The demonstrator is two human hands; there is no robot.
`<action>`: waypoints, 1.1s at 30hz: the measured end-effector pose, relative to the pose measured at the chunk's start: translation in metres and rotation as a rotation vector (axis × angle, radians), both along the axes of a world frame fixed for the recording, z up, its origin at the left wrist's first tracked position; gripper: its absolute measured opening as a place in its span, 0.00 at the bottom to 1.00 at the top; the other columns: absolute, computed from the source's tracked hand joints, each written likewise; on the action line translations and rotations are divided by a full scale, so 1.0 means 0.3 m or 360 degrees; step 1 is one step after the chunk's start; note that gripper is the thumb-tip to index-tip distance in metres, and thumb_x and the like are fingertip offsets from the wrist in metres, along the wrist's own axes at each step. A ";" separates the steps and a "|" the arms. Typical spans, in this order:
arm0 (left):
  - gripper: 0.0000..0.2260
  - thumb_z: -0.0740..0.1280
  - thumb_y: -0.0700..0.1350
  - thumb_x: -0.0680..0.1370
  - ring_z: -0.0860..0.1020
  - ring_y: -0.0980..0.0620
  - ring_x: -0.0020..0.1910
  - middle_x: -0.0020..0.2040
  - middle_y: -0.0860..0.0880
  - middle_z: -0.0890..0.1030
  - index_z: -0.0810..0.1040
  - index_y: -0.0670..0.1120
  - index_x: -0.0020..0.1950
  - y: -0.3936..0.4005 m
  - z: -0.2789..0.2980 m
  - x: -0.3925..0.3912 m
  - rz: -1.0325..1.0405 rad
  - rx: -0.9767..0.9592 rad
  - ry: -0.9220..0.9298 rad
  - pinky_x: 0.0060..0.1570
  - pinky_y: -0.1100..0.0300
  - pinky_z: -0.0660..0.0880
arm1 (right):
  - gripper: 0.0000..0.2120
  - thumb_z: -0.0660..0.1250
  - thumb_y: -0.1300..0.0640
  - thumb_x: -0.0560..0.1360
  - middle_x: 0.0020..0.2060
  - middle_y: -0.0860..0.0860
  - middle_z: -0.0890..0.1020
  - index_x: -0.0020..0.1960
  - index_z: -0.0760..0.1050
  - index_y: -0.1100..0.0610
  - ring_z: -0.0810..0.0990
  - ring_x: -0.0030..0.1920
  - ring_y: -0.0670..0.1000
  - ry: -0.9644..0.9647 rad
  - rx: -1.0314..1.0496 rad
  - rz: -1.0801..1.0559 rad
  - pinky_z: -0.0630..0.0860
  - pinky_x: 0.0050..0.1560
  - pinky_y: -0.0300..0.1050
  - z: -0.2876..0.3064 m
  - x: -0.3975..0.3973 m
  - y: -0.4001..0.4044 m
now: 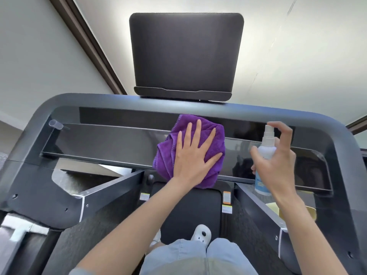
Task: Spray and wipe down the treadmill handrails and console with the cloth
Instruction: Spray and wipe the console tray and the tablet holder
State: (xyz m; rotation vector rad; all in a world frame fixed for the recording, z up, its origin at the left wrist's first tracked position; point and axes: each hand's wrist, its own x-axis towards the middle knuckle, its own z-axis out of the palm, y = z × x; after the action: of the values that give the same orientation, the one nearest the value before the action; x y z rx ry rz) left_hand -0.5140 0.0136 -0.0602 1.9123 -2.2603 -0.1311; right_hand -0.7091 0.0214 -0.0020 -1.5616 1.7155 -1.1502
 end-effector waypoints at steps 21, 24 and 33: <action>0.27 0.52 0.63 0.81 0.47 0.42 0.79 0.80 0.46 0.52 0.56 0.56 0.79 -0.254 0.050 -0.189 -0.0884 -0.0210 -0.0232 0.74 0.44 0.37 | 0.27 0.68 0.67 0.75 0.38 0.59 0.75 0.64 0.62 0.44 0.79 0.31 0.63 0.0014 -0.0020 -0.0341 0.80 0.34 0.60 0.009 -0.085 0.023; 0.28 0.51 0.63 0.81 0.47 0.42 0.79 0.80 0.46 0.51 0.55 0.55 0.79 -0.239 0.059 -0.230 -0.0883 -0.0177 -0.0231 0.74 0.44 0.35 | 0.27 0.68 0.66 0.75 0.39 0.59 0.76 0.65 0.62 0.44 0.80 0.31 0.62 0.0007 -0.0023 -0.0411 0.80 0.33 0.58 0.018 -0.112 0.047; 0.27 0.51 0.62 0.81 0.45 0.48 0.79 0.80 0.50 0.51 0.54 0.55 0.79 -0.213 0.051 -0.161 -0.1357 -0.0021 -0.0155 0.75 0.48 0.36 | 0.28 0.68 0.66 0.74 0.39 0.59 0.77 0.65 0.63 0.44 0.79 0.32 0.64 0.0024 0.0045 -0.0598 0.79 0.37 0.58 -0.019 -0.194 0.131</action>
State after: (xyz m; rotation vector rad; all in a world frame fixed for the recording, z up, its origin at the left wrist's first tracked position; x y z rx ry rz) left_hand -0.5622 -0.0503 -0.0450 0.8375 -2.9611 -0.1281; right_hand -0.7672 0.0608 -0.0076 -1.2641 2.0856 -1.2845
